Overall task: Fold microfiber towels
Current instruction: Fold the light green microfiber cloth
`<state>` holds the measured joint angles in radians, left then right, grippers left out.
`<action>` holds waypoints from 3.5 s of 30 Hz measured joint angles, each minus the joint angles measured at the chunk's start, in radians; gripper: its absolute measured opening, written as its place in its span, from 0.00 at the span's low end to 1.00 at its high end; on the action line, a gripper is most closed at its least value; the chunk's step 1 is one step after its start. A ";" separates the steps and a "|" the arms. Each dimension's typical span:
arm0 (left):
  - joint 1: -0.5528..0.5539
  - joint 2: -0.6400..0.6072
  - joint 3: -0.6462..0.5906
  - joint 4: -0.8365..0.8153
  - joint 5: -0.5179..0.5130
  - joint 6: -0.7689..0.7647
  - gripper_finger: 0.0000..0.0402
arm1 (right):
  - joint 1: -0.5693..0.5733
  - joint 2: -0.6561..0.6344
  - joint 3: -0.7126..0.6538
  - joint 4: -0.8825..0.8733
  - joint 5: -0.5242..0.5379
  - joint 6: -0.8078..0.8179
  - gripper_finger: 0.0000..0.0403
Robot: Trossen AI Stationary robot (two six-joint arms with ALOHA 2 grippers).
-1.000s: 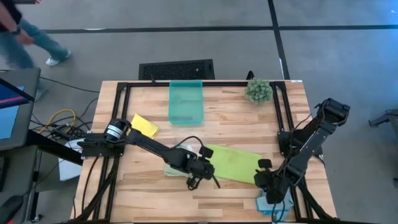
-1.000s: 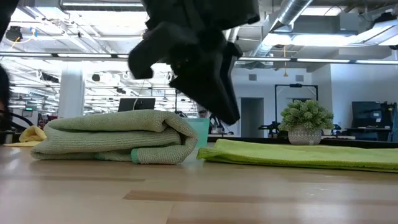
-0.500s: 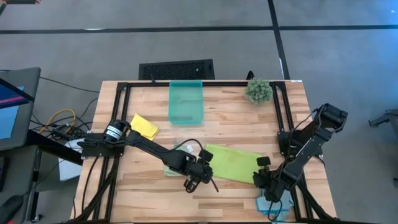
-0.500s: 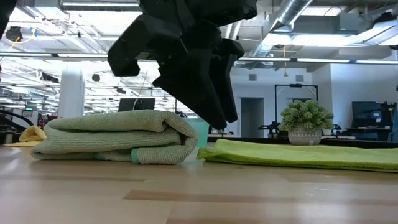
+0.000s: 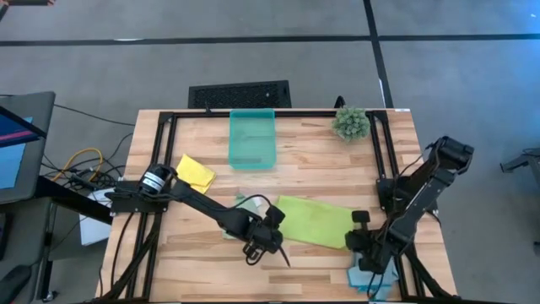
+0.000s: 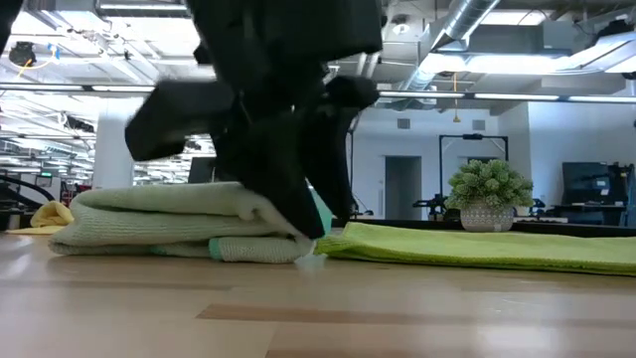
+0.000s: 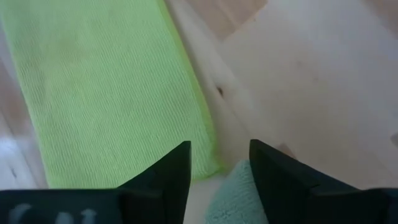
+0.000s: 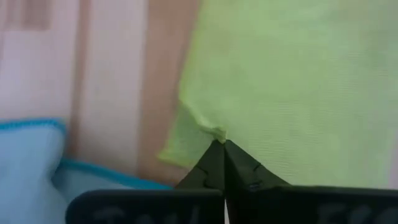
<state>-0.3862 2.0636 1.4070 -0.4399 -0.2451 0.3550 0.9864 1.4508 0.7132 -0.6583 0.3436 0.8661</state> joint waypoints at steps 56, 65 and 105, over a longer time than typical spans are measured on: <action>0.008 0.066 -0.079 0.452 0.104 -0.246 0.40 | -0.046 -0.077 0.000 -0.377 0.021 0.417 0.03; 0.015 0.065 -0.079 0.510 0.108 -0.239 0.48 | -0.046 -0.077 0.000 -0.377 0.022 0.417 0.03; 0.037 0.064 -0.079 0.538 0.198 -0.376 0.34 | -0.046 -0.077 0.000 -0.373 0.024 0.407 0.04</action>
<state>-0.3489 2.1277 1.3281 0.0986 -0.0467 -0.0209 0.9405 1.3739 0.7132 -1.0309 0.3678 1.2732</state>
